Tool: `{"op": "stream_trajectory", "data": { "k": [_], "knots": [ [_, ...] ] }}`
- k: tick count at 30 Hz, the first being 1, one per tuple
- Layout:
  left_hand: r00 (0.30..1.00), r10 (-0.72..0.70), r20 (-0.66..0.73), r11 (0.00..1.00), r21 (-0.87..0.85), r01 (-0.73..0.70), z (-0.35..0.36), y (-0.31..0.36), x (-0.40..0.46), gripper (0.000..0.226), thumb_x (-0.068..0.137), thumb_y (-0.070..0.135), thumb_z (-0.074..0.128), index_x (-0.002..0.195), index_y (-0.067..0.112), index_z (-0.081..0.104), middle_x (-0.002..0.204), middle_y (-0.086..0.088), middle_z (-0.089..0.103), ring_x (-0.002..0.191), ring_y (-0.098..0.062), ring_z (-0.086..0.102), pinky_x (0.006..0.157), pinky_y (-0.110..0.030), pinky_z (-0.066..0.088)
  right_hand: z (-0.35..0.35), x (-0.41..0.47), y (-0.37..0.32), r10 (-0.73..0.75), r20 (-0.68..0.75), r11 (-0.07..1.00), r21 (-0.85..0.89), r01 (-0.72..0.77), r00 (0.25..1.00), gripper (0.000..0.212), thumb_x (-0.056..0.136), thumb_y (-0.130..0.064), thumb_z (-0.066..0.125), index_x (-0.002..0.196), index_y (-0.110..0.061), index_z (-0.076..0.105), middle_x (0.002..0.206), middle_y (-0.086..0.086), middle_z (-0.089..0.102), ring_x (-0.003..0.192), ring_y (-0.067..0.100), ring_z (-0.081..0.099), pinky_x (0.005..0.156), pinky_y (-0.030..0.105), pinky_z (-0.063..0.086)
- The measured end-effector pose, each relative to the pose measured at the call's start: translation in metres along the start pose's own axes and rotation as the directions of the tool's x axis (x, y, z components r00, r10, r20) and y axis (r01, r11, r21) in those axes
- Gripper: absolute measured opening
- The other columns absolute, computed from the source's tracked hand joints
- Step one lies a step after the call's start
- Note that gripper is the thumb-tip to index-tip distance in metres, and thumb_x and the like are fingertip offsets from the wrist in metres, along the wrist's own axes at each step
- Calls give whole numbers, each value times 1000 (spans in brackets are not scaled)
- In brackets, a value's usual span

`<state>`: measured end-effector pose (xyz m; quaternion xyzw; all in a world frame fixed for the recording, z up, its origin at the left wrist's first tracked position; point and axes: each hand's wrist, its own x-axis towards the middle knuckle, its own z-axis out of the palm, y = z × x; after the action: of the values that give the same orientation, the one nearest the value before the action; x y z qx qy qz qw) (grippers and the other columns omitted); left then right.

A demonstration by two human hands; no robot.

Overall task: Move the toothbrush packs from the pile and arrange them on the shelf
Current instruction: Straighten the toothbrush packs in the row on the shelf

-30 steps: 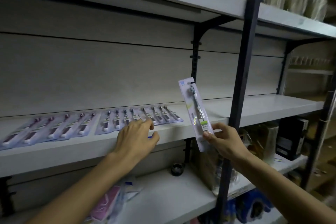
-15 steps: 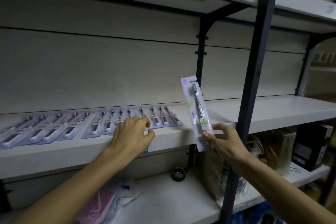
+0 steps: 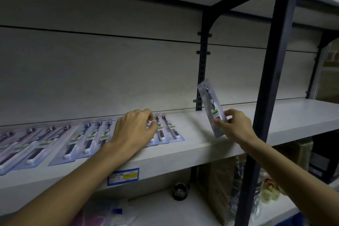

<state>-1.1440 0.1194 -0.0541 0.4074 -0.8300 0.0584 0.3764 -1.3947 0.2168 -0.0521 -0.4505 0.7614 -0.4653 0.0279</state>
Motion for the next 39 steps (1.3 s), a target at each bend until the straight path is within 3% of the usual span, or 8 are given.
{"op": "stream_trajectory", "data": {
  "k": [4,9,16,19,22,26,35,39],
  "knots": [
    [1000,-20,3,1000,-4,20,11,3,14,18,89,34,51,98,22,62,99,1,67,93,-22,60,75,-33,49,10,31,11,74,62,971,-231,-58,995,25,85,-29,65,96,-6,63,82,8,63,71,25,64,63,38,57],
    [997,-73,-25,997,-2,73,22,7,28,17,88,33,53,94,22,63,94,1,68,90,-23,60,73,-32,49,17,63,12,127,101,917,-390,-78,987,19,81,-26,62,78,-9,53,80,9,59,74,28,59,59,32,47],
    [995,-87,-52,996,16,88,29,22,47,17,87,33,54,94,21,64,97,1,69,92,-24,60,72,-30,45,14,78,16,79,166,850,-527,21,983,29,89,-37,46,86,-8,49,85,10,52,88,31,52,68,32,41],
    [995,-86,-48,996,29,88,32,30,51,17,87,33,54,95,22,64,98,1,68,93,-24,60,73,-30,44,12,78,16,118,211,838,-545,17,970,31,94,-39,40,91,-9,45,94,12,48,97,33,43,77,34,39],
    [994,-93,-50,995,30,94,35,35,54,18,86,34,55,97,22,64,99,2,68,94,-24,61,74,-31,45,15,83,26,158,270,824,-566,23,950,17,92,-27,44,96,-10,42,107,14,52,109,35,43,78,33,38],
    [996,-88,-31,995,34,89,37,42,54,18,87,33,54,98,22,63,101,2,68,95,-23,60,75,-31,46,17,86,38,152,270,803,-595,41,951,7,87,-14,47,93,-12,43,107,13,51,105,31,40,75,33,39],
    [997,-64,-31,995,73,66,35,44,49,21,89,35,52,102,22,62,102,2,67,96,-21,60,76,-31,47,17,86,45,41,200,829,-554,79,979,14,93,-25,47,91,-12,42,109,14,52,103,32,44,73,35,38],
    [997,-72,-36,993,95,75,31,41,41,21,89,38,52,99,23,62,99,3,68,94,-21,60,72,-30,44,18,84,40,-129,128,891,-421,171,983,28,94,-35,49,104,-10,58,110,14,60,101,33,53,78,38,45]
  ]
}}
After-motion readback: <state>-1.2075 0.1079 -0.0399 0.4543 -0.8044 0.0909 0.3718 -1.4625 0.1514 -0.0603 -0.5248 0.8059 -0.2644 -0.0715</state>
